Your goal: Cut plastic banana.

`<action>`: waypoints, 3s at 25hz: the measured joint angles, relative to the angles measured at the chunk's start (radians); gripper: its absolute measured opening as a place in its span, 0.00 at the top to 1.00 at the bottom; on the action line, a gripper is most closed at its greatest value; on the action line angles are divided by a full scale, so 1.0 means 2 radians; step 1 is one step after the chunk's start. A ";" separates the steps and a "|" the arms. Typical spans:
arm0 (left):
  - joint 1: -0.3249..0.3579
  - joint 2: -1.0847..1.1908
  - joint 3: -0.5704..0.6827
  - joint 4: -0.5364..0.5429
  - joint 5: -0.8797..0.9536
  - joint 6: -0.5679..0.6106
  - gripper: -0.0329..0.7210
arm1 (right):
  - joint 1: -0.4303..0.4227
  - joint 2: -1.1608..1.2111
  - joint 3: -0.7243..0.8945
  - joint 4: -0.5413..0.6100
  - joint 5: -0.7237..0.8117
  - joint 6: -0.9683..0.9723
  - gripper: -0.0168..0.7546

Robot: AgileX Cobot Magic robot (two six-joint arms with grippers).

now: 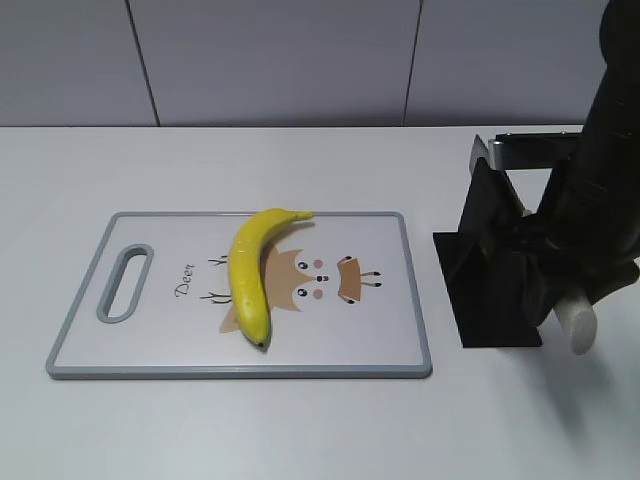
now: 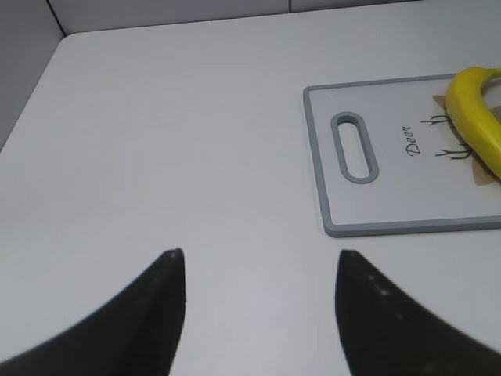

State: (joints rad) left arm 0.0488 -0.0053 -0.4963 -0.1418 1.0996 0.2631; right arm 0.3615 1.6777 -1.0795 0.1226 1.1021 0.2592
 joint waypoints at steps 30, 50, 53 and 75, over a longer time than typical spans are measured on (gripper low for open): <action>0.000 0.065 -0.026 -0.008 -0.004 0.030 0.18 | 0.000 -0.130 -0.048 -0.003 0.055 -0.113 0.75; -0.076 0.497 -0.268 -0.097 -0.025 0.348 0.22 | 0.002 -0.060 -0.144 0.064 0.060 -0.548 0.75; -0.087 0.577 -0.325 -0.117 0.018 0.409 0.23 | 0.009 -0.035 -0.163 0.066 0.060 -0.562 0.75; -0.247 0.826 -0.459 -0.086 -0.007 0.481 0.37 | 0.067 0.072 -0.259 0.079 0.059 -0.680 0.75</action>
State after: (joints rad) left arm -0.4459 1.6476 -1.4143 -0.3140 1.0847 1.2246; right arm 0.4964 1.8218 -1.5966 0.2799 1.2208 -1.1001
